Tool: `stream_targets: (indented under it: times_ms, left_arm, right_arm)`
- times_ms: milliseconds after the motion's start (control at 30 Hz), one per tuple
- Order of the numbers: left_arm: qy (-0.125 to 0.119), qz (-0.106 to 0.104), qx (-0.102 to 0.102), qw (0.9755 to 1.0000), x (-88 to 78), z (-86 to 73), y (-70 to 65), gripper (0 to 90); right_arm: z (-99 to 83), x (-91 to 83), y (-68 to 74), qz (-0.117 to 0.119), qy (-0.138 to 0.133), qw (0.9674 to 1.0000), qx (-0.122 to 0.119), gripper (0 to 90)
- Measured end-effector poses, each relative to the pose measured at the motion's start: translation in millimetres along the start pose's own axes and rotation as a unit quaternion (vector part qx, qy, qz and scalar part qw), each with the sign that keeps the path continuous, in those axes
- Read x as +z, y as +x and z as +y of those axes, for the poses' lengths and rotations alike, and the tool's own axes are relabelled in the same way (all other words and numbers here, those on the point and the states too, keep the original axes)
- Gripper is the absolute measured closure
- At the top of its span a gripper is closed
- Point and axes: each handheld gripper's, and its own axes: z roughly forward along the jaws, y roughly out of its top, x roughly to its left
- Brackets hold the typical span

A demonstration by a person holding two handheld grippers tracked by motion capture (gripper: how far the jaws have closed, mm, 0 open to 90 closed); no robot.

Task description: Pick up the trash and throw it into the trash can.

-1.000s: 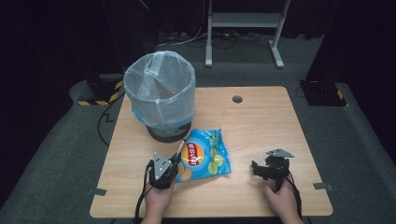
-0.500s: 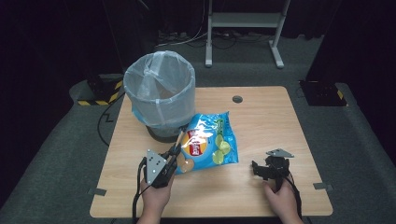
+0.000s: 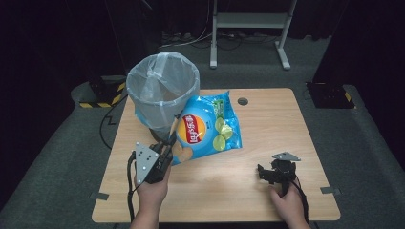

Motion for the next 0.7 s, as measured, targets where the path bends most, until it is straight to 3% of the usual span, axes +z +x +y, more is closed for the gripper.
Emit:
stream_targets:
  times_ms: [167,400,500,533,633,700]
  left_arm:
    - [-0.019,0.016,0.002,0.9997,0.3,15.6,8.7,86.8]
    - [-0.036,0.061,0.013,0.9974,1.6,39.0,25.2,86.8]
    - [-0.043,0.086,0.015,0.9952,1.2,47.3,35.0,86.8]
    - [-0.046,0.106,0.019,0.9931,0.9,52.3,41.9,86.8]
    - [-0.047,0.122,0.02,0.9912,0.7,56.0,48.2,86.8]
    - [-0.05,0.143,0.022,0.9882,0.5,60.7,55.7,86.8]
  right_arm:
    - [0.0,0.0,0.0,0.0,0.0,1.0,0.0,13.0]
    - [0.0,-0.1,0.1,0.0,0.0,1.0,0.0,13.1]
    - [-0.1,-0.1,0.1,-0.001,0.0,1.0,0.0,13.2]
    - [-0.1,-0.2,0.2,-0.001,0.0,1.0,0.0,13.3]
    - [-0.1,-0.2,0.3,-0.001,0.0,1.0,0.0,13.4]
    - [-0.2,-0.3,0.4,-0.001,0.0,1.0,0.0,13.4]
